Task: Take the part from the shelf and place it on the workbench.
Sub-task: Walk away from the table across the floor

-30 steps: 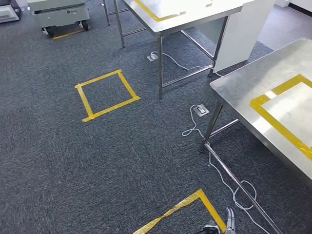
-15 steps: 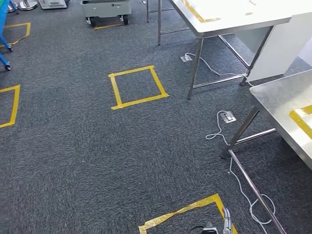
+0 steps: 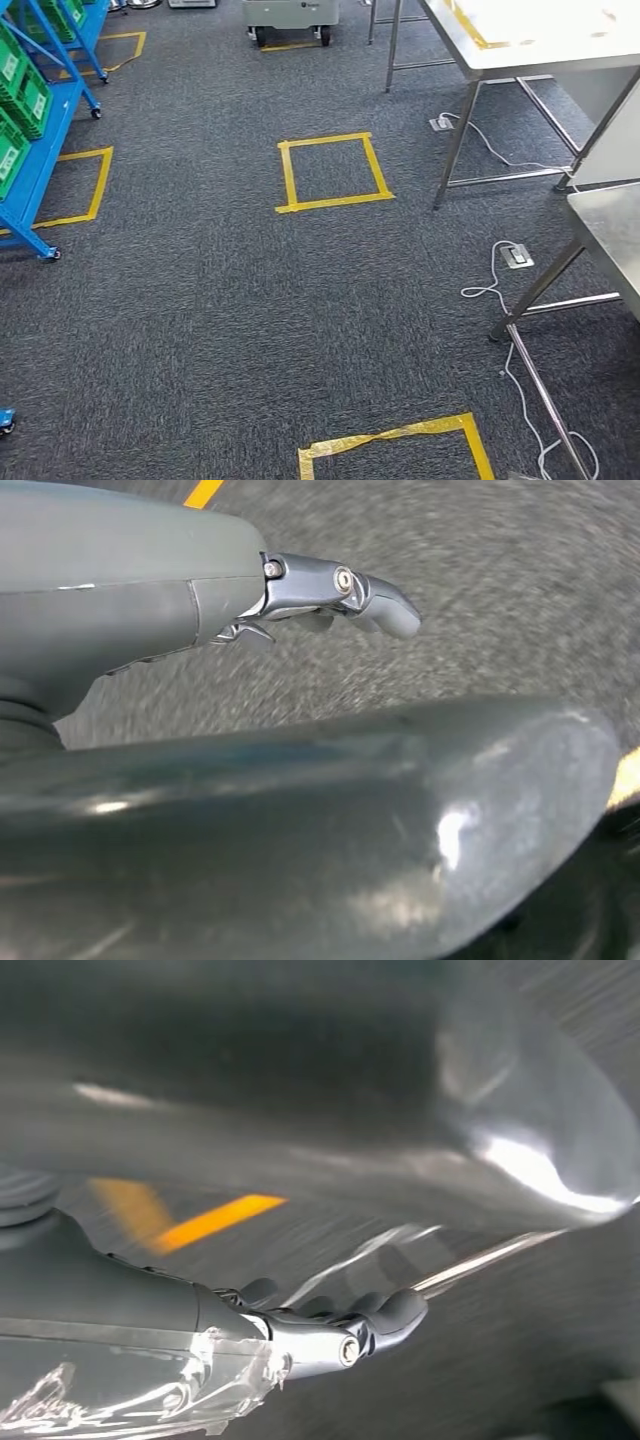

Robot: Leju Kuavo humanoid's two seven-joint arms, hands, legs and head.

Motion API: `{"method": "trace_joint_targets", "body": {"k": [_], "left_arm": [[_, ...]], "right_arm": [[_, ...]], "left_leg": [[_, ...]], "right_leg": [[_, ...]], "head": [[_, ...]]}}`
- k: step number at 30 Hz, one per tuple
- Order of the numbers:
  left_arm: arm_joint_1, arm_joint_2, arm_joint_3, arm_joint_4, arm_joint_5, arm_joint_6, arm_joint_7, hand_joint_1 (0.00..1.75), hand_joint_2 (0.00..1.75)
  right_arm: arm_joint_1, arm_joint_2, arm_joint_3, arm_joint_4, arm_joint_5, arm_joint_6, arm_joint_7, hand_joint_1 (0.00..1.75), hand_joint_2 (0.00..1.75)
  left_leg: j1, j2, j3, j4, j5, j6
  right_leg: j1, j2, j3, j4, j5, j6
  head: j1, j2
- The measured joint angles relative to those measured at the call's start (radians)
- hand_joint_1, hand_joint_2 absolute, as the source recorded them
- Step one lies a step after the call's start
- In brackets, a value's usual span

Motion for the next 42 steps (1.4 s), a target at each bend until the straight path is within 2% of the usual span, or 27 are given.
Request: {"method": "trace_joint_targets", "body": {"k": [2,3,5,6,8,10,11,12,13,14,16,18,19,20,21,23,25,27,28,30,32,34,36,37,39,40,42], "left_arm": [[-0.009,0.003,0.043,-0.014,0.009,-0.016,-0.004,0.0,0.0],[-0.014,0.005,0.064,-0.019,0.017,-0.023,-0.005,0.0,0.0],[-0.02,0.011,0.108,-0.025,0.033,-0.036,-0.003,0.0,0.0],[-0.021,0.014,0.128,-0.027,0.04,-0.04,-0.001,0.0,0.0],[-0.025,0.02,0.165,-0.031,0.045,-0.045,0.004,0.0,0.0],[-0.035,0.028,0.191,-0.035,0.044,-0.046,0.007,0.0,0.0],[-0.039,0.032,0.201,-0.036,0.041,-0.046,0.007,0.0,0.0],[-0.041,0.034,0.21,-0.037,0.036,-0.046,0.007,0.0,0.0],[-0.041,0.036,0.217,-0.037,0.032,-0.047,0.006,0.0,0.0],[-0.04,0.037,0.224,-0.038,0.029,-0.048,0.004,0.0,0.0],[-0.041,0.039,0.233,-0.038,0.024,-0.05,0.0,0.0,0.0],[-0.043,0.043,0.24,-0.039,0.02,-0.052,-0.004,0.0,0.0],[-0.044,0.045,0.242,-0.039,0.018,-0.052,-0.005,0.0,0.0],[-0.043,0.045,0.245,-0.039,0.015,-0.052,-0.007,0.0,0.0],[-0.04,0.045,0.246,-0.039,0.013,-0.052,-0.009,0.0,0.0],[-0.039,0.045,0.249,-0.039,0.008,-0.053,-0.014,0.0,0.0],[-0.044,0.045,0.251,-0.039,0.001,-0.053,-0.019,0.0,0.0],[-0.046,0.045,0.252,-0.039,-0.004,-0.053,-0.023,0.0,0.0],[-0.045,0.045,0.253,-0.039,-0.005,-0.053,-0.025,0.0,0.0],[-0.039,0.046,0.254,-0.04,-0.005,-0.053,-0.026,0.0,0.0],[-0.039,0.046,0.254,-0.04,-0.005,-0.053,-0.026,0.0,0.0],[-0.042,0.047,0.254,-0.04,-0.006,-0.053,-0.027,0.0,0.0],[-0.038,0.048,0.254,-0.04,-0.006,-0.053,-0.027,0.0,0.0],[-0.035,0.049,0.254,-0.04,-0.007,-0.053,-0.028,0.0,0.0],[-0.035,0.05,0.255,-0.04,-0.011,-0.053,-0.029,0.0,0.0],[-0.038,0.051,0.255,-0.04,-0.015,-0.053,-0.03,0.0,0.0],[-0.042,0.051,0.255,-0.039,-0.024,-0.053,-0.034,0.0,0.0]], "right_arm": [[-0.039,-0.028,-0.077,0.11,0.085,-0.055,0.096,0.0,0.0],[-0.056,-0.039,-0.101,0.159,0.12,-0.07,0.141,0.0,0.0],[-0.085,-0.055,-0.126,0.242,0.187,-0.077,0.196,0.0,0.0],[-0.097,-0.061,-0.13,0.272,0.215,-0.073,0.207,0.0,0.0],[-0.118,-0.068,-0.13,0.322,0.26,-0.063,0.208,0.0,0.0],[-0.131,-0.074,-0.129,0.362,0.288,-0.054,0.196,0.0,0.0],[-0.134,-0.077,-0.128,0.379,0.298,-0.049,0.187,0.0,0.0],[-0.137,-0.08,-0.128,0.391,0.307,-0.046,0.177,0.0,0.0],[-0.141,-0.083,-0.127,0.401,0.314,-0.044,0.166,0.0,0.0],[-0.145,-0.085,-0.125,0.41,0.321,-0.042,0.155,0.0,0.0],[-0.155,-0.089,-0.119,0.424,0.334,-0.041,0.137,0.0,0.0],[-0.163,-0.091,-0.115,0.437,0.34,-0.039,0.129,0.0,0.0],[-0.165,-0.092,-0.114,0.442,0.342,-0.038,0.127,0.0,0.0],[-0.167,-0.093,-0.112,0.445,0.346,-0.038,0.126,0.0,0.0],[-0.169,-0.093,-0.11,0.448,0.351,-0.038,0.125,0.0,0.0],[-0.171,-0.094,-0.102,0.454,0.37,-0.038,0.127,0.0,0.0],[-0.17,-0.095,-0.09,0.461,0.392,-0.039,0.137,0.0,0.0],[-0.167,-0.095,-0.081,0.468,0.406,-0.04,0.147,0.0,0.0],[-0.167,-0.095,-0.076,0.471,0.409,-0.04,0.149,0.0,0.0],[-0.167,-0.095,-0.069,0.474,0.412,-0.04,0.15,0.0,0.0],[-0.168,-0.096,-0.065,0.477,0.414,-0.04,0.15,0.0,0.0],[-0.172,-0.096,-0.062,0.48,0.416,-0.041,0.151,0.0,0.0],[-0.177,-0.096,-0.056,0.482,0.424,-0.042,0.159,0.0,0.0],[-0.179,-0.096,-0.051,0.483,0.431,-0.042,0.166,0.0,0.0],[-0.179,-0.096,-0.039,0.487,0.452,-0.042,0.184,0.0,0.0],[-0.176,-0.096,-0.033,0.49,0.461,-0.043,0.194,0.0,0.0],[-0.169,-0.096,-0.023,0.494,0.476,-0.043,0.214,0.0,0.0]], "left_leg": [[-0.004,0.041,0.068,-0.124,0.038,0.008],[-0.006,0.052,0.08,-0.151,0.042,0.014],[-0.009,0.036,0.074,-0.157,0.044,0.029],[-0.008,0.027,0.072,-0.158,0.046,0.035],[-0.003,0.009,0.068,-0.161,0.054,0.048],[-0.002,-0.016,0.061,-0.16,0.06,0.055],[-0.003,-0.031,0.058,-0.16,0.062,0.057],[-0.003,-0.046,0.055,-0.16,0.065,0.056],[-0.003,-0.062,0.053,-0.159,0.067,0.055],[-0.003,-0.077,0.053,-0.158,0.069,0.052],[-0.002,-0.105,0.049,-0.152,0.072,0.044],[-0.002,-0.13,0.039,-0.146,0.075,0.034],[-0.001,-0.141,0.033,-0.145,0.077,0.027],[0.003,-0.152,0.028,-0.147,0.078,0.021],[0.005,-0.148,0.024,-0.145,0.076,0.016],[0.005,-0.102,0.0,-0.097,0.049,0.009],[0.003,-0.044,-0.067,0.031,-0.01,0.005],[0.003,-0.03,-0.137,0.155,-0.049,0.003],[0.003,-0.028,-0.149,0.17,-0.04,0.004],[0.001,-0.014,-0.112,0.086,0.031,0.011],[-0.008,0.033,-0.051,-0.036,0.083,0.021],[-0.017,0.056,-0.022,-0.094,0.077,0.032],[-0.016,0.033,-0.01,-0.108,0.061,0.043],[-0.014,0.02,0.002,-0.113,0.053,0.049],[-0.008,-0.003,0.034,-0.122,0.032,0.061],[-0.006,-0.017,0.052,-0.125,0.019,0.064],[-0.002,-0.052,0.093,-0.128,-0.012,0.066]], "right_leg": [[0.006,-0.02,0.001,0.006,-0.003,0.009],[0.009,-0.03,0.001,0.009,-0.005,0.015],[0.01,-0.047,0.001,0.01,-0.005,0.025],[0.009,-0.04,-0.001,0.015,-0.01,0.031],[0.006,0.009,-0.026,0.073,-0.049,0.041],[0.003,0.06,-0.085,0.209,-0.121,0.045],[0.002,0.069,-0.115,0.276,-0.148,0.045],[0.002,0.072,-0.132,0.312,-0.156,0.045],[0.001,0.074,-0.13,0.309,-0.143,0.044],[0.0,0.078,-0.108,0.263,-0.112,0.043],[-0.008,0.119,-0.037,0.116,-0.046,0.043],[-0.012,0.157,0.0,0.032,-0.025,0.04],[-0.011,0.159,0.0,0.026,-0.029,0.036],[-0.009,0.146,-0.001,0.026,-0.03,0.028],[-0.008,0.135,0.001,0.024,-0.031,0.019],[-0.008,0.111,0.005,0.019,-0.036,0.002],[-0.005,0.082,0.011,0.018,-0.044,-0.006],[-0.003,0.048,0.024,0.018,-0.057,-0.005],[-0.002,0.032,0.034,0.018,-0.064,-0.003],[-0.001,0.004,0.061,0.017,-0.082,0.004],[0.002,-0.021,0.089,0.015,-0.108,0.013],[0.006,-0.043,0.116,0.005,-0.124,0.027],[0.005,-0.048,0.126,0.016,-0.113,0.042],[0.002,-0.027,0.109,0.058,-0.096,0.048],[-0.003,0.034,0.018,0.203,-0.075,0.053],[-0.004,0.06,-0.038,0.279,-0.087,0.055],[-0.006,0.073,-0.136,0.358,-0.174,0.062]], "head": [[0.0,0.0],[0.001,0.0],[0.004,0.0],[0.005,0.0],[0.007,0.0],[0.011,0.0],[0.011,0.0],[0.012,0.0],[0.012,0.0],[0.012,0.0],[0.012,0.0],[0.011,0.0],[0.01,0.0],[0.01,0.0],[0.01,0.0],[0.006,0.0],[0.001,0.0],[0.001,0.0],[0.001,0.0],[0.001,0.0],[0.001,0.0],[0.006,0.0],[0.01,0.0],[0.011,0.0],[0.015,0.0],[0.018,0.0],[0.022,0.0]]}}
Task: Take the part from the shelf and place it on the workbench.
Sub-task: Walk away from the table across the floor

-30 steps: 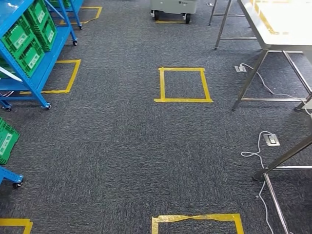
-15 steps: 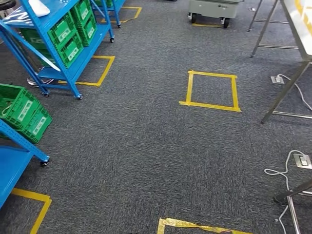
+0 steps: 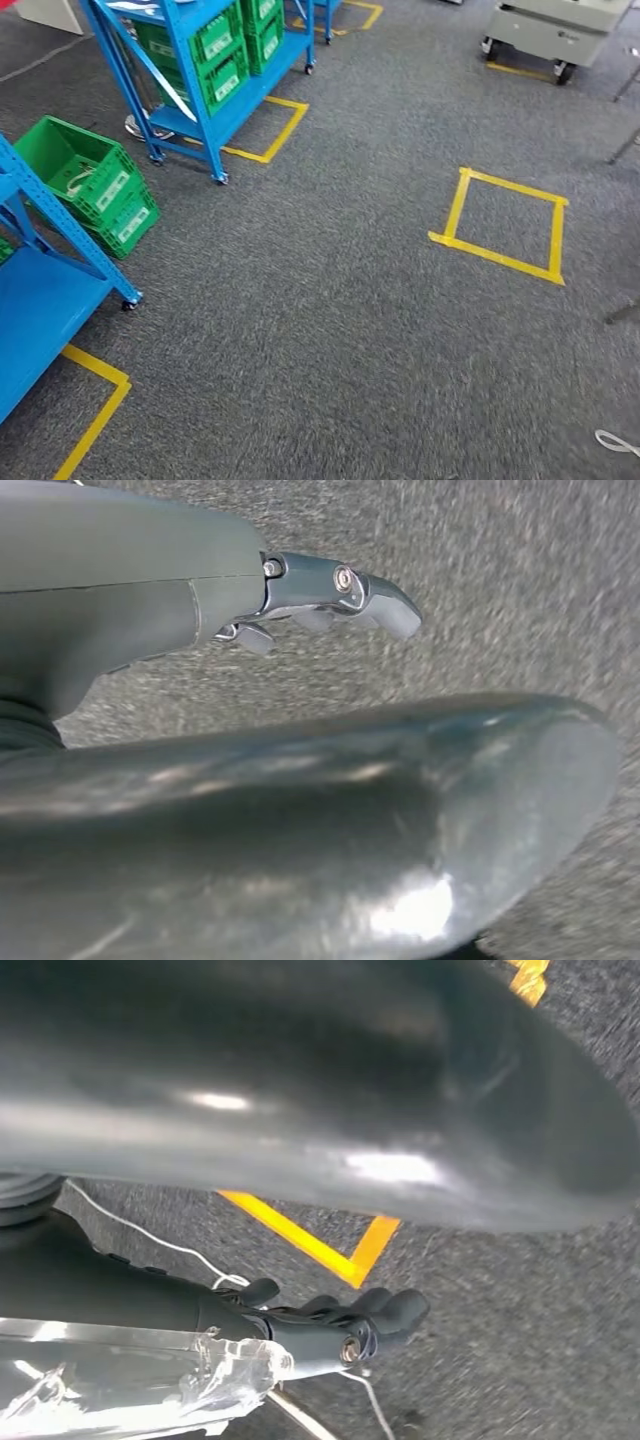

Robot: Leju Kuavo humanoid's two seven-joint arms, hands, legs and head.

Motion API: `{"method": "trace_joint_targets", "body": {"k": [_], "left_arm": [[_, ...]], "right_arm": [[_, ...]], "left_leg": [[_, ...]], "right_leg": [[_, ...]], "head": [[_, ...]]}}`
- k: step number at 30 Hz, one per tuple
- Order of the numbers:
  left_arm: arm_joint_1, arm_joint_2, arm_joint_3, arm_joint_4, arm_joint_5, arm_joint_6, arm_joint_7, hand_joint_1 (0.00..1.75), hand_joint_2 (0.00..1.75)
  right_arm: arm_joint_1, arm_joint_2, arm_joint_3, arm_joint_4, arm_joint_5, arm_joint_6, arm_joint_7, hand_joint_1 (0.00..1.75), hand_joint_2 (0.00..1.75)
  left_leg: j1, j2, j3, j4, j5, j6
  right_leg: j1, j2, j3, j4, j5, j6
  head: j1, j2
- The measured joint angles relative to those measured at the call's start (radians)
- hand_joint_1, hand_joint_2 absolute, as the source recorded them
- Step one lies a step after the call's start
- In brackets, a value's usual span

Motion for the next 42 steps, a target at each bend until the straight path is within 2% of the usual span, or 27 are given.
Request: {"method": "trace_joint_targets", "body": {"k": [1,2,3,4,6,7,8,9,10,12,14,16,17,18,20,22,24,26,29,31,32,33,35,37,38,40,42], "left_arm": [[0.001,0.0,0.0,0.0,-0.005,0.0,-0.002,0.0,0.0],[0.002,-0.001,0.0,0.0,-0.01,0.0,-0.005,0.0,0.0],[0.004,-0.002,0.0,0.0,-0.015,0.001,-0.009,0.0,0.0],[0.005,-0.002,0.0,0.0,-0.019,0.001,-0.012,0.0,0.0],[0.006,-0.002,0.0,0.0,-0.024,0.003,-0.02,0.0,0.0],[0.006,-0.003,0.0,0.0,-0.026,0.004,-0.026,0.0,0.0],[0.006,-0.004,-0.001,0.0,-0.028,0.006,-0.031,0.0,0.0],[0.007,-0.007,-0.002,0.0,-0.029,0.007,-0.034,0.0,0.0],[0.007,-0.009,-0.003,0.001,-0.029,0.008,-0.036,0.0,0.0],[0.005,-0.012,-0.004,0.002,-0.03,0.008,-0.036,0.0,0.0],[0.004,-0.011,-0.004,0.002,-0.03,0.006,-0.036,0.0,0.0],[0.004,-0.011,-0.004,0.002,-0.03,0.003,-0.036,0.0,0.0],[0.005,-0.011,-0.004,0.003,-0.03,0.002,-0.036,0.0,0.0],[0.005,-0.01,-0.005,0.003,-0.03,0.002,-0.036,0.0,0.0],[0.004,-0.009,-0.005,0.003,-0.03,0.002,-0.035,0.0,0.0],[-0.001,-0.009,-0.006,0.003,-0.03,0.002,-0.033,0.0,0.0],[-0.002,-0.01,-0.006,0.003,-0.03,0.002,-0.033,0.0,0.0],[0.001,-0.011,-0.007,0.003,-0.03,0.004,-0.032,0.0,0.0],[0.0,-0.011,-0.007,0.003,-0.03,0.006,-0.031,0.0,0.0],[-0.001,-0.011,-0.007,0.003,-0.03,0.006,-0.031,0.0,0.0],[0.0,-0.011,-0.007,0.003,-0.03,0.007,-0.031,0.0,0.0],[0.001,-0.011,-0.007,0.003,-0.03,0.007,-0.031,0.0,0.0],[0.001,-0.012,-0.007,0.003,-0.03,0.008,-0.031,0.0,0.0],[0.003,-0.013,-0.007,0.003,-0.03,0.009,-0.031,0.0,0.0],[0.004,-0.013,-0.007,0.003,-0.03,0.01,-0.031,0.0,0.0],[0.006,-0.011,-0.007,0.003,-0.03,0.01,-0.031,0.0,0.0],[0.011,-0.013,-0.008,0.004,-0.03,0.01,-0.031,0.0,0.0]], "right_arm": [[0.003,0.0,0.005,0.001,0.005,0.0,0.009,0.0,0.0],[0.005,0.0,0.009,0.003,0.01,-0.001,0.016,0.0,0.0],[0.007,0.0,0.012,0.004,0.014,-0.001,0.022,0.0,0.0],[0.009,0.0,0.015,0.005,0.016,-0.001,0.027,0.0,0.0],[0.013,0.001,0.019,0.01,0.016,-0.002,0.035,0.0,0.0],[0.013,0.001,0.02,0.013,0.015,-0.003,0.039,0.0,0.0],[0.011,0.002,0.021,0.014,0.013,-0.005,0.042,0.0,0.0],[0.008,0.002,0.021,0.014,0.011,-0.01,0.043,0.0,0.0],[0.005,0.002,0.021,0.014,0.01,-0.018,0.044,0.0,0.0],[0.002,0.005,0.021,0.015,0.008,-0.035,0.047,0.0,0.0],[0.001,0.01,0.021,0.015,0.008,-0.043,0.052,0.0,0.0],[0.001,0.014,0.021,0.015,0.007,-0.045,0.054,0.0,0.0],[0.0,0.016,0.021,0.015,0.006,-0.045,0.054,0.0,0.0],[0.0,0.018,0.021,0.015,0.006,-0.045,0.053,0.0,0.0],[-0.001,0.021,0.021,0.015,0.008,-0.045,0.052,0.0,0.0],[-0.001,0.021,0.021,0.015,0.01,-0.046,0.051,0.0,0.0],[-0.001,0.022,0.021,0.015,0.012,-0.046,0.049,0.0,0.0],[-0.002,0.022,0.021,0.015,0.015,-0.046,0.045,0.0,0.0],[-0.001,0.023,0.021,0.015,0.019,-0.047,0.042,0.0,0.0],[0.0,0.023,0.022,0.015,0.02,-0.047,0.041,0.0,0.0],[-0.001,0.023,0.022,0.015,0.02,-0.047,0.041,0.0,0.0],[-0.001,0.023,0.022,0.015,0.021,-0.047,0.04,0.0,0.0],[-0.004,0.023,0.022,0.015,0.022,-0.047,0.039,0.0,0.0],[-0.007,0.024,0.023,0.015,0.024,-0.048,0.037,0.0,0.0],[-0.009,0.024,0.023,0.015,0.025,-0.048,0.037,0.0,0.0],[-0.009,0.026,0.023,0.016,0.027,-0.048,0.036,0.0,0.0],[-0.01,0.028,0.023,0.016,0.028,-0.048,0.036,0.0,0.0]], "left_leg": [[0.002,-0.018,0.025,0.0,-0.018,-0.001],[0.005,-0.036,0.052,0.0,-0.038,-0.004],[0.009,-0.054,0.08,-0.001,-0.059,-0.008],[0.012,-0.07,0.103,-0.002,-0.08,-0.012],[0.017,-0.1,0.137,0.002,-0.117,-0.026],[0.019,-0.112,0.147,-0.001,-0.129,-0.035],[0.022,-0.121,0.152,-0.002,-0.131,-0.044],[0.024,-0.125,0.151,-0.002,-0.124,-0.054],[0.026,-0.111,0.142,0.016,-0.105,-0.061],[0.021,-0.048,0.081,0.105,-0.076,-0.072],[0.014,0.011,-0.008,0.206,-0.117,-0.076],[0.011,0.023,-0.076,0.244,-0.169,-0.076],[0.01,0.024,-0.09,0.228,-0.157,-0.075],[0.01,0.03,-0.09,0.186,-0.115,-0.074],[0.006,0.071,-0.062,0.068,-0.014,-0.069],[0.0,0.106,-0.045,0.004,0.028,-0.061],[-0.002,0.093,-0.046,-0.001,0.038,-0.049],[0.001,0.068,-0.049,-0.004,0.054,-0.035],[0.005,0.032,-0.065,-0.006,0.073,-0.021],[0.003,0.004,-0.08,-0.005,0.085,-0.019],[0.002,-0.011,-0.088,-0.005,0.092,-0.021],[0.002,-0.026,-0.096,-0.005,0.1,-0.023],[0.002,-0.056,-0.11,-0.005,0.115,-0.031],[0.003,-0.079,-0.116,-0.006,0.131,-0.043],[0.005,-0.088,-0.119,-0.008,0.139,-0.049],[0.009,-0.106,-0.125,-0.014,0.156,-0.063],[0.006,-0.073,-0.143,0.008,0.121,-0.072]], "right_leg": [[-0.001,0.001,-0.034,0.001,-0.049,0.004],[-0.002,0.002,-0.059,-0.02,-0.077,0.008],[-0.005,0.007,-0.076,-0.059,-0.066,0.013],[-0.01,0.021,-0.088,-0.112,-0.001,0.018],[-0.018,0.053,-0.102,-0.211,0.193,0.017],[-0.019,0.061,-0.104,-0.235,0.265,0.01],[-0.017,0.056,-0.103,-0.241,0.294,-0.001],[-0.014,0.047,-0.096,-0.241,0.296,-0.011],[-0.014,0.036,-0.087,-0.25,0.292,-0.018],[-0.014,0.016,-0.058,-0.278,0.283,-0.031],[-0.01,-0.006,-0.029,-0.298,0.271,-0.042],[-0.006,-0.027,-0.011,-0.306,0.257,-0.049],[-0.005,-0.037,-0.003,-0.307,0.251,-0.051],[-0.004,-0.046,0.004,-0.306,0.244,-0.051],[-0.002,-0.065,0.021,-0.305,0.233,-0.046],[0.001,-0.083,0.033,-0.302,0.226,-0.037],[0.004,-0.107,0.042,-0.305,0.222,-0.028],[0.0,-0.091,0.044,-0.291,0.2,-0.016],[-0.003,-0.014,-0.003,-0.136,0.078,-0.007],[-0.002,-0.001,-0.026,-0.035,0.023,-0.009],[-0.001,0.001,-0.013,-0.035,0.025,-0.013],[-0.001,0.005,0.02,-0.077,0.044,-0.017],[-0.001,0.038,0.12,-0.227,0.088,-0.027],[0.002,0.073,0.176,-0.319,0.112,-0.033],[0.006,0.077,0.179,-0.327,0.115,-0.036],[0.009,0.057,0.166,-0.329,0.129,-0.047],[0.008,0.029,0.149,-0.334,0.148,-0.065]], "head": [[0.001,0.0],[0.002,0.0],[0.003,0.0],[0.004,0.0],[0.015,0.0],[0.019,0.0],[0.022,0.0],[0.022,0.0],[0.021,0.0],[0.02,0.0],[0.02,0.0],[0.02,0.0],[0.02,0.0],[0.02,0.0],[0.02,0.0],[0.021,0.0],[0.022,0.0],[0.022,0.0],[0.024,0.0],[0.023,0.0],[0.023,0.0],[0.023,0.0],[0.023,0.0],[0.022,0.0],[0.021,0.0],[0.022,0.0],[0.022,0.0]]}}
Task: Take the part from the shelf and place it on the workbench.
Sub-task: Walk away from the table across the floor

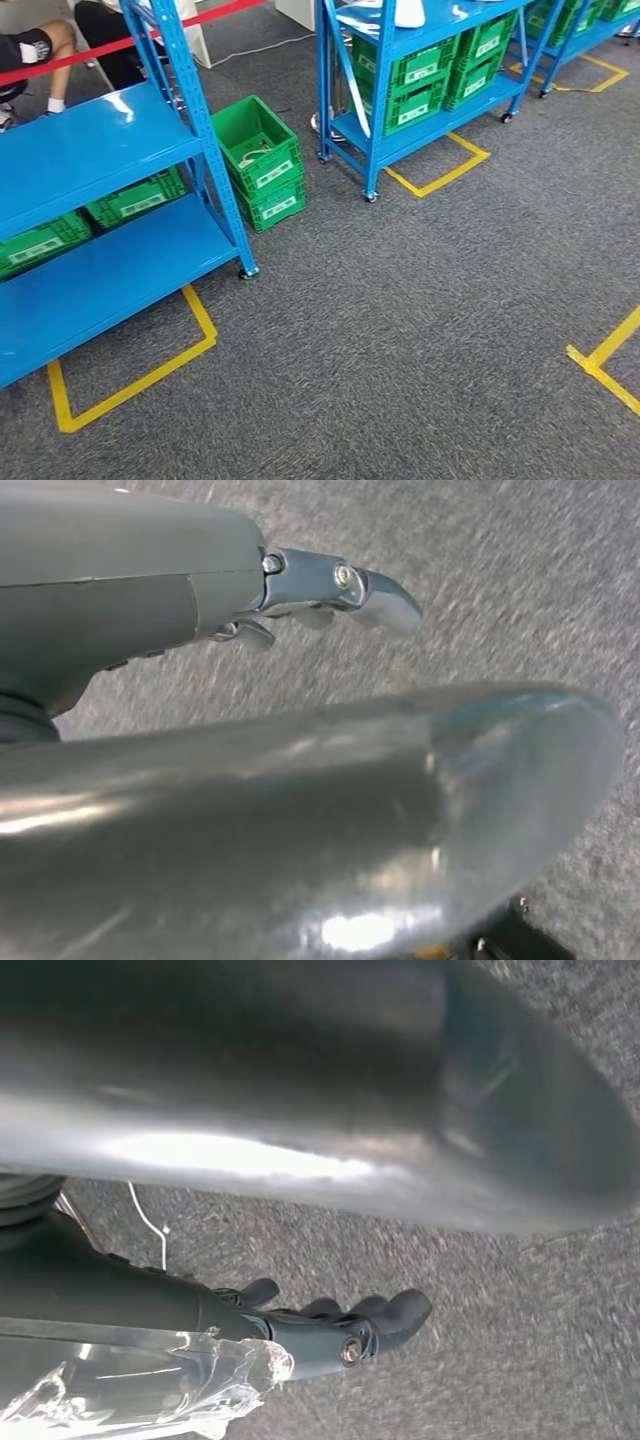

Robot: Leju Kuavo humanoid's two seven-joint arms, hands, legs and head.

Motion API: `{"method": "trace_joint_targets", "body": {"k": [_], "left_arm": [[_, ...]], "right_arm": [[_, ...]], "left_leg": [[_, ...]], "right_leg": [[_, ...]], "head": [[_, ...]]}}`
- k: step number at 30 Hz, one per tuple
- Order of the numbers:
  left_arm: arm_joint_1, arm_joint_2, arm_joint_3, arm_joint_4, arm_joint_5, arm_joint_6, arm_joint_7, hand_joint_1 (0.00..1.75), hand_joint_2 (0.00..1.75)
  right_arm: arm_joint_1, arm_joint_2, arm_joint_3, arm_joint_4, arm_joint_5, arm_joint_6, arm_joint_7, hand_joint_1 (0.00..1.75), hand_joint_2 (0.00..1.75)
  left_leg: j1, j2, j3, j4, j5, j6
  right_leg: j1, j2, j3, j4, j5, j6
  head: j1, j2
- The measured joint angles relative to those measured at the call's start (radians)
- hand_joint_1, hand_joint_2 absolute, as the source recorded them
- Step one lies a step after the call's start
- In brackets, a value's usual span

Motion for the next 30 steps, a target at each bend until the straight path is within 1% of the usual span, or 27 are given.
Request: {"method": "trace_joint_targets", "body": {"k": [2,3,4,5,6,7,8,9,10,11,12,13,14,15,17,18,19,20,21,22,23,25,26,27,28,29,30], "left_arm": [[0.0,-0.002,0.0,0.001,0.0,0.0,0.0,0.0,0.0],[-0.003,-0.001,0.0,0.001,0.0,0.0,0.0,0.0,0.0],[-0.005,-0.002,0.0,0.001,0.0,0.0,0.0,0.0,0.0],[-0.007,-0.002,0.0,0.001,0.0,0.0,0.0,0.0,0.0],[-0.007,-0.002,-0.001,0.001,0.0,0.0,0.0,0.0,0.0],[-0.006,-0.001,-0.001,0.001,0.0,0.0,0.0,0.0,0.0],[-0.006,-0.001,-0.001,0.001,0.0,0.0,0.0,0.0,0.0],[-0.007,0.0,-0.002,0.001,0.0,0.0,0.0,0.0,0.0],[-0.009,0.001,-0.003,0.001,0.0,0.0,-0.001,0.0,0.0],[-0.012,0.002,-0.004,0.001,0.0,0.0,-0.001,0.0,0.0],[-0.013,0.003,-0.005,0.001,0.0,0.0,-0.002,0.0,0.0],[-0.012,0.003,-0.006,0.001,0.0,0.0,-0.002,0.0,0.0],[-0.009,0.003,-0.006,0.001,0.0,0.0,-0.002,0.0,0.0],[-0.006,0.002,-0.006,0.001,0.0,0.0,-0.002,0.0,0.0],[-0.008,0.002,-0.006,0.001,0.0,0.0,-0.002,0.0,0.0],[-0.011,0.003,-0.006,0.001,0.0,0.0,-0.002,0.0,0.0],[-0.014,0.003,-0.006,0.001,0.0,0.0,-0.002,0.0,0.0],[-0.014,0.003,-0.006,0.001,0.0,0.0,-0.003,0.0,0.0],[-0.013,0.003,-0.006,0.001,0.0,0.0,-0.003,0.0,0.0],[-0.011,0.003,-0.006,0.001,0.0,0.001,-0.003,0.0,0.0],[-0.011,0.003,-0.006,0.001,0.0,0.002,-0.004,0.0,0.0],[-0.011,0.003,-0.007,0.001,0.0,0.004,-0.007,0.0,0.0],[-0.011,0.003,-0.007,0.001,0.0,0.005,-0.009,0.0,0.0],[-0.01,0.003,-0.007,0.001,0.0,0.007,-0.01,0.0,0.0],[-0.008,0.004,-0.007,0.001,0.0,0.008,-0.011,0.0,0.0],[-0.005,0.004,-0.007,0.001,0.0,0.008,-0.011,0.0,0.0],[-0.002,0.004,-0.007,0.001,0.0,0.008,-0.012,0.0,0.0]], "right_arm": [[0.002,0.001,0.0,0.0,0.001,0.0,-0.001,0.0,0.0],[0.004,0.001,0.0,0.001,0.001,0.0,-0.001,0.0,0.0],[0.005,0.001,0.0,0.001,0.001,0.0,-0.001,0.0,0.0],[0.005,0.001,0.0,0.001,0.001,0.0,-0.001,0.0,0.0],[0.004,0.001,0.0,0.001,0.001,0.0,-0.001,0.0,0.0],[0.003,0.001,0.0,0.001,0.002,0.0,-0.002,0.0,0.0],[0.002,0.001,0.0,0.001,0.002,0.0,-0.002,0.0,0.0],[0.003,0.001,0.0,0.001,0.002,0.0,-0.002,0.0,0.0],[0.003,0.001,0.0,0.001,0.002,-0.001,-0.002,0.0,0.0],[0.002,0.001,0.0,0.001,0.002,-0.002,-0.003,0.0,0.0],[0.0,0.001,0.0,0.001,0.003,-0.002,-0.004,0.0,0.0],[-0.001,0.001,0.0,0.001,0.003,-0.002,-0.004,0.0,0.0],[-0.003,0.001,0.0,0.001,0.003,-0.003,-0.004,0.0,0.0],[-0.002,0.001,0.0,0.001,0.003,-0.003,-0.004,0.0,0.0],[0.002,0.001,0.0,0.001,0.003,-0.004,-0.004,0.0,0.0],[0.004,0.001,0.0,0.001,0.002,-0.005,-0.004,0.0,0.0],[0.004,0.001,0.0,0.001,0.002,-0.005,-0.004,0.0,0.0],[0.004,0.001,0.0,0.001,0.003,-0.006,-0.004,0.0,0.0],[0.003,0.001,0.0,0.001,0.003,-0.006,-0.004,0.0,0.0],[0.001,0.001,0.0,0.001,0.004,-0.006,-0.004,0.0,0.0],[0.001,0.001,0.0,0.001,0.006,-0.007,-0.004,0.0,0.0],[-0.001,0.001,0.0,0.001,0.008,-0.009,-0.004,0.0,0.0],[-0.001,0.001,0.0,0.001,0.009,-0.011,-0.004,0.0,0.0],[-0.002,0.001,0.0,0.001,0.01,-0.012,-0.004,0.0,0.0],[-0.002,0.001,0.0,0.001,0.01,-0.014,-0.004,0.0,0.0],[-0.004,0.002,0.0,0.001,0.01,-0.014,-0.004,0.0,0.0],[-0.005,0.002,0.0,0.001,0.01,-0.015,-0.004,0.0,0.0]], "left_leg": [[-0.004,0.063,-0.033,0.102,-0.105,-0.004],[-0.004,0.081,-0.051,0.173,-0.155,-0.005],[-0.003,0.09,-0.061,0.234,-0.184,-0.008],[-0.002,0.094,-0.059,0.273,-0.185,-0.01],[-0.001,0.098,-0.04,0.279,-0.164,-0.012],[0.0,0.105,-0.003,0.25,-0.133,-0.014],[0.001,0.127,0.052,0.19,-0.108,-0.016],[0.001,0.156,0.113,0.111,-0.099,-0.017],[-0.001,0.182,0.165,0.039,-0.105,-0.013],[-0.003,0.199,0.198,-0.012,-0.116,-0.006],[-0.005,0.198,0.21,-0.038,-0.125,0.002],[-0.006,0.187,0.206,-0.042,-0.126,0.014],[-0.006,0.176,0.197,-0.04,-0.12,0.022],[-0.005,0.164,0.188,-0.04,-0.111,0.03],[-0.004,0.137,0.164,-0.04,-0.09,0.044],[-0.005,0.12,0.15,-0.039,-0.078,0.047],[-0.007,0.104,0.135,-0.038,-0.066,0.049],[-0.009,0.088,0.119,-0.036,-0.054,0.049],[-0.011,0.074,0.104,-0.035,-0.042,0.049],[-0.012,0.059,0.089,-0.033,-0.031,0.048],[-0.012,0.044,0.076,-0.031,-0.02,0.046],[-0.013,0.017,0.055,-0.03,0.002,0.038],[-0.011,0.005,0.049,-0.031,0.012,0.033],[-0.009,-0.006,0.044,-0.033,0.022,0.027],[-0.007,-0.018,0.039,-0.035,0.033,0.02],[-0.005,-0.015,0.033,-0.033,0.033,0.015],[-0.005,0.003,0.024,-0.021,0.016,0.009]], "right_leg": [[0.001,-0.03,-0.025,-0.002,0.02,-0.011],[0.002,-0.047,-0.038,-0.002,0.029,-0.014],[0.003,-0.064,-0.05,-0.002,0.038,-0.014],[0.003,-0.08,-0.062,-0.001,0.048,-0.013],[0.003,-0.096,-0.075,0.001,0.057,-0.011],[0.003,-0.111,-0.087,0.003,0.065,-0.007],[0.003,-0.124,-0.096,0.006,0.071,-0.003],[0.005,-0.137,-0.103,0.012,0.075,0.001],[0.007,-0.149,-0.107,0.018,0.079,0.006],[0.009,-0.163,-0.108,0.023,0.083,0.012],[0.009,-0.177,-0.109,0.026,0.088,0.017],[0.008,-0.186,-0.109,0.027,0.091,0.023],[0.004,-0.173,-0.112,0.032,0.086,0.031],[0.001,-0.143,-0.118,0.048,0.066,0.038],[-0.004,-0.064,-0.143,0.137,-0.018,0.05],[-0.003,-0.042,-0.158,0.201,-0.064,0.051],[-0.002,-0.033,-0.17,0.258,-0.093,0.049],[-0.001,-0.029,-0.171,0.291,-0.1,0.046],[0.0,-0.027,-0.156,0.291,-0.086,0.041],[0.002,-0.022,-0.124,0.254,-0.058,0.033],[0.003,-0.006,-0.077,0.187,-0.031,0.024],[0.005,0.041,0.015,0.044,-0.016,0.01],[0.006,0.057,0.038,0.002,-0.02,0.008],[0.007,0.06,0.044,-0.015,-0.023,0.008],[0.008,0.05,0.036,-0.015,-0.015,0.008],[0.008,0.037,0.029,-0.018,-0.008,0.003],[0.007,0.024,0.021,-0.021,0.002,-0.004]], "head": [[-0.004,0.0],[-0.006,0.0],[-0.006,0.0],[-0.006,0.0],[-0.006,0.0],[-0.006,0.0],[-0.007,0.0],[-0.007,0.0],[-0.007,0.0],[-0.008,0.0],[-0.007,0.0],[-0.007,0.0],[-0.007,0.0],[-0.007,0.0],[-0.006,0.0],[-0.006,0.0],[-0.006,0.0],[-0.006,0.0],[-0.007,0.0],[-0.007,0.0],[-0.007,0.0],[-0.008,0.0],[-0.006,0.0],[-0.004,0.0],[-0.003,0.0],[-0.001,0.0],[-0.004,0.0]]}}
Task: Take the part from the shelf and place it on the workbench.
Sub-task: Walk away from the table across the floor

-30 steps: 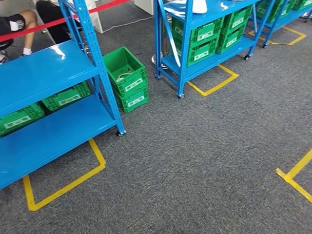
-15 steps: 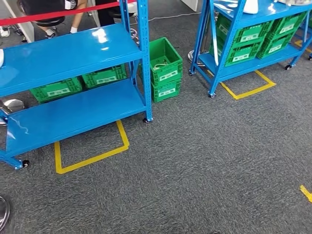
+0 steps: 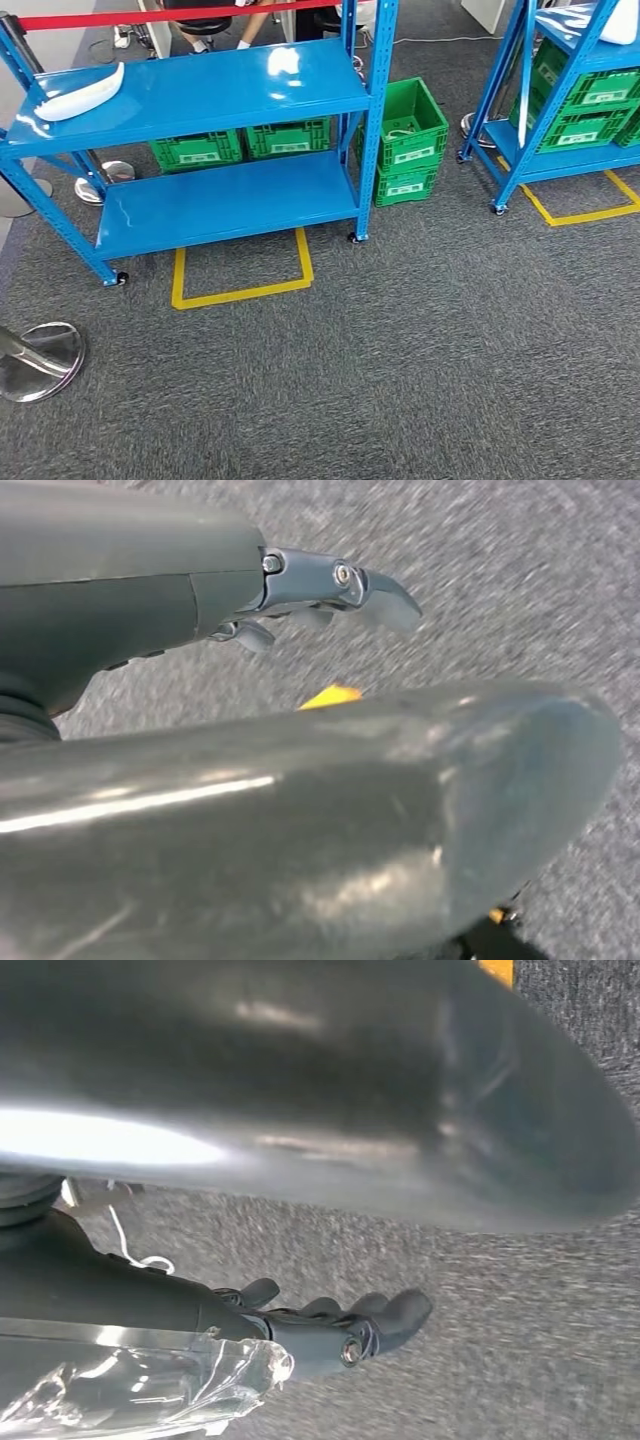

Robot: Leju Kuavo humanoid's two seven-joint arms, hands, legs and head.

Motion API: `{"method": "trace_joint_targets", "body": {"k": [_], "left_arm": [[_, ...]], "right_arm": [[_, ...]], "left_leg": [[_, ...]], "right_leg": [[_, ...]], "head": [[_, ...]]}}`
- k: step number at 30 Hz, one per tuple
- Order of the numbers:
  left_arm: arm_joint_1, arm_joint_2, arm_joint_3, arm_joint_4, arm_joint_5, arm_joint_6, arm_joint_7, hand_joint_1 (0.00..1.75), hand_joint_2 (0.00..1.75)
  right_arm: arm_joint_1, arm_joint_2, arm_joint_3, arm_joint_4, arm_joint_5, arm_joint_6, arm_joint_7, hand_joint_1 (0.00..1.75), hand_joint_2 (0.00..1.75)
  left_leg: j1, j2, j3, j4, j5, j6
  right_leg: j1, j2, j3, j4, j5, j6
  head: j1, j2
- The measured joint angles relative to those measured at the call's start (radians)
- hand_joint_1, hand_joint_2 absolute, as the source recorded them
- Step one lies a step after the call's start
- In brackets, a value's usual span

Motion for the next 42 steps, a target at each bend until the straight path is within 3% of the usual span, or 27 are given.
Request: {"method": "trace_joint_targets", "body": {"k": [2,4,6,7,9,11,12,14,16,18,20,22,23,26,27,28,29,30,32,33,34,36,37,38,39,41,42], "left_arm": [[0.0,-0.001,-0.001,0.0,0.0,0.0,-0.004,0.0,0.0],[-0.005,0.0,-0.004,0.0,0.0,0.001,-0.014,0.0,0.0],[-0.005,0.001,-0.006,0.0,0.0,0.004,-0.027,0.0,0.0],[-0.002,0.001,-0.007,0.0,0.0,0.006,-0.032,0.0,0.0],[0.001,0.001,-0.008,0.0,0.0,0.009,-0.038,0.0,0.0],[-0.004,0.002,-0.01,0.0,0.0,0.013,-0.043,0.0,0.0],[-0.006,0.001,-0.011,0.0,0.0,0.015,-0.044,0.0,0.0],[0.001,0.0,-0.013,0.0,0.0,0.018,-0.045,0.0,0.0],[0.011,-0.002,-0.013,-0.001,0.0,0.019,-0.047,0.0,0.0],[0.011,-0.004,-0.014,-0.001,0.0,0.02,-0.049,0.0,0.0],[0.01,-0.004,-0.014,-0.001,0.0,0.021,-0.05,0.0,0.0],[0.015,-0.005,-0.014,-0.001,0.0,0.022,-0.052,0.0,0.0],[0.018,-0.006,-0.014,-0.001,0.0,0.022,-0.053,0.0,0.0],[0.024,-0.007,-0.014,-0.001,0.0,0.024,-0.058,0.0,0.0],[0.024,-0.008,-0.014,-0.002,0.0,0.024,-0.058,0.0,0.0],[0.022,-0.008,-0.014,-0.002,0.0,0.024,-0.059,0.0,0.0],[0.019,-0.008,-0.014,-0.002,0.0,0.025,-0.06,0.0,0.0],[0.015,-0.009,-0.015,-0.003,0.0,0.025,-0.06,0.0,0.0],[0.006,-0.01,-0.016,-0.003,0.0,0.024,-0.06,0.0,0.0],[0.004,-0.009,-0.016,-0.004,0.0,0.024,-0.06,0.0,0.0],[0.005,-0.008,-0.016,-0.004,0.0,0.025,-0.06,0.0,0.0],[0.013,-0.006,-0.016,-0.004,0.0,0.025,-0.06,0.0,0.0],[0.017,-0.006,-0.016,-0.004,0.0,0.025,-0.06,0.0,0.0],[0.021,-0.006,-0.016,-0.004,0.0,0.025,-0.06,0.0,0.0],[0.025,-0.006,-0.016,-0.004,0.0,0.025,-0.06,0.0,0.0],[0.033,-0.003,-0.016,-0.004,0.0,0.025,-0.06,0.0,0.0],[0.035,-0.002,-0.015,-0.005,0.0,0.025,-0.061,0.0,0.0]], "right_arm": [[0.002,0.0,0.0,0.0,0.002,0.0,0.0,0.0,0.0],[0.006,0.0,0.0,0.0,0.005,-0.001,0.0,0.0,0.0],[0.008,0.0,0.0,0.0,0.009,-0.001,0.0,0.0,0.0],[0.008,0.0,0.0,0.0,0.011,-0.001,0.0,0.0,0.0],[0.008,0.0,0.0,0.0,0.012,-0.001,0.0,0.0,0.0],[0.008,0.0,0.0,0.0,0.014,-0.002,0.0,0.0,0.0],[0.006,0.0,0.0,0.0,0.015,-0.003,0.0,0.0,0.0],[0.003,0.001,0.0,0.0,0.016,-0.005,0.0,0.0,0.0],[0.003,0.001,0.0,0.0,0.017,-0.006,0.0,0.0,0.0],[0.006,0.001,0.0,0.0,0.016,-0.006,0.0,0.0,0.0],[0.013,0.001,0.0,0.0,0.016,-0.006,0.001,0.0,0.0],[0.019,0.001,0.0,0.0,0.016,-0.006,0.001,0.0,0.0],[0.022,0.001,0.0,0.0,0.016,-0.006,0.001,0.0,0.0],[0.035,0.001,-0.002,0.003,0.016,-0.007,0.003,0.0,0.0],[0.037,0.001,-0.002,0.004,0.016,-0.007,0.003,0.0,0.0],[0.035,0.001,-0.003,0.004,0.016,-0.007,0.003,0.0,0.0],[0.03,0.001,-0.003,0.004,0.017,-0.007,0.003,0.0,0.0],[0.024,0.001,-0.004,0.004,0.017,-0.008,0.003,0.0,0.0],[0.019,0.001,-0.004,0.003,0.017,-0.009,0.002,0.0,0.0],[0.02,0.001,-0.004,0.003,0.017,-0.009,0.002,0.0,0.0],[0.024,0.002,-0.004,0.003,0.017,-0.009,0.003,0.0,0.0],[0.03,0.002,-0.004,0.004,0.017,-0.009,0.003,0.0,0.0],[0.031,0.002,-0.004,0.004,0.017,-0.009,0.003,0.0,0.0],[0.031,0.002,-0.004,0.004,0.017,-0.009,0.003,0.0,0.0],[0.033,0.002,-0.004,0.004,0.017,-0.009,0.003,0.0,0.0],[0.037,0.004,-0.004,0.006,0.017,-0.01,0.003,0.0,0.0],[0.039,0.005,-0.004,0.008,0.017,-0.01,0.004,0.0,0.0]], "left_leg": [[0.001,0.058,-0.03,0.077,-0.084,-0.01],[0.006,0.088,-0.067,0.206,-0.163,-0.023],[0.012,0.094,-0.074,0.287,-0.149,-0.034],[0.015,0.099,-0.052,0.279,-0.117,-0.038],[0.017,0.138,0.05,0.166,-0.079,-0.042],[0.014,0.185,0.15,0.024,-0.103,-0.029],[0.013,0.193,0.175,-0.016,-0.121,-0.016],[0.013,0.172,0.186,-0.041,-0.146,0.013],[0.015,0.146,0.198,-0.041,-0.15,0.028],[0.015,0.118,0.21,-0.042,-0.156,0.037],[0.014,0.086,0.224,-0.042,-0.169,0.042],[0.014,0.054,0.25,-0.042,-0.19,0.041],[0.015,0.038,0.267,-0.042,-0.205,0.039],[0.018,-0.005,0.312,-0.043,-0.256,0.027],[0.02,-0.016,0.325,-0.048,-0.265,0.02],[0.022,-0.026,0.333,-0.048,-0.264,0.013],[0.024,-0.027,0.327,-0.03,-0.248,0.006],[0.025,-0.01,0.303,0.019,-0.218,-0.001],[0.023,0.048,0.202,0.171,-0.179,-0.013],[0.02,0.077,0.145,0.237,-0.191,-0.017],[0.017,0.09,0.095,0.276,-0.231,-0.018],[0.008,0.095,0.021,0.291,-0.336,-0.011],[0.003,0.096,-0.004,0.273,-0.367,-0.004],[-0.003,0.101,-0.022,0.242,-0.362,0.005],[-0.012,0.121,-0.034,0.195,-0.301,0.017],[-0.031,0.172,-0.045,0.076,-0.097,0.037],[-0.035,0.186,-0.042,0.033,-0.021,0.044]], "right_leg": [[-0.003,-0.03,-0.021,-0.005,0.017,-0.011],[-0.003,-0.06,-0.045,-0.006,0.023,-0.013],[-0.005,-0.093,-0.066,-0.006,0.025,-0.008],[-0.007,-0.108,-0.071,-0.006,0.027,-0.004],[-0.01,-0.137,-0.072,-0.004,0.032,0.006],[-0.008,-0.166,-0.064,0.002,0.03,0.021],[-0.007,-0.178,-0.058,0.01,0.033,0.031],[-0.012,-0.187,-0.047,0.025,0.037,0.05],[-0.022,-0.138,-0.062,0.067,0.022,0.063],[-0.027,-0.077,-0.136,0.184,-0.02,0.069],[-0.027,-0.056,-0.23,0.301,-0.06,0.071],[-0.027,-0.051,-0.274,0.3,-0.067,0.071],[-0.028,-0.044,-0.276,0.254,-0.043,0.07],[-0.031,0.012,-0.269,0.095,0.129,0.066],[-0.029,0.022,-0.264,0.075,0.161,0.062],[-0.025,0.017,-0.255,0.072,0.158,0.054],[-0.022,0.007,-0.242,0.073,0.141,0.045],[-0.022,-0.002,-0.228,0.069,0.13,0.036],[-0.022,-0.022,-0.189,0.056,0.101,0.022],[-0.02,-0.034,-0.165,0.05,0.084,0.019],[-0.019,-0.046,-0.139,0.043,0.066,0.016],[-0.018,-0.069,-0.078,0.028,0.028,0.013],[-0.018,-0.079,-0.044,0.02,0.01,0.013],[-0.018,-0.09,-0.012,0.01,-0.009,0.014],[-0.018,-0.1,0.019,-0.002,-0.028,0.017],[-0.01,-0.12,0.078,-0.021,-0.068,0.025],[-0.005,-0.132,0.11,-0.035,-0.084,0.029]], "head": [[-0.007,0.0],[-0.011,0.0],[-0.011,0.0],[-0.011,0.0],[-0.013,0.0],[-0.016,0.0],[-0.017,0.0],[-0.016,0.0],[-0.013,0.0],[-0.007,-0.001],[-0.001,0.0],[0.0,0.0],[0.001,0.0],[0.01,-0.001],[0.01,-0.001],[0.011,-0.001],[0.009,-0.001],[0.007,0.0],[0.002,0.0],[0.0,0.0],[-0.002,0.0],[-0.003,0.0],[-0.004,0.0],[-0.004,0.0],[-0.005,0.0],[-0.009,0.0],[-0.01,-0.001]]}}
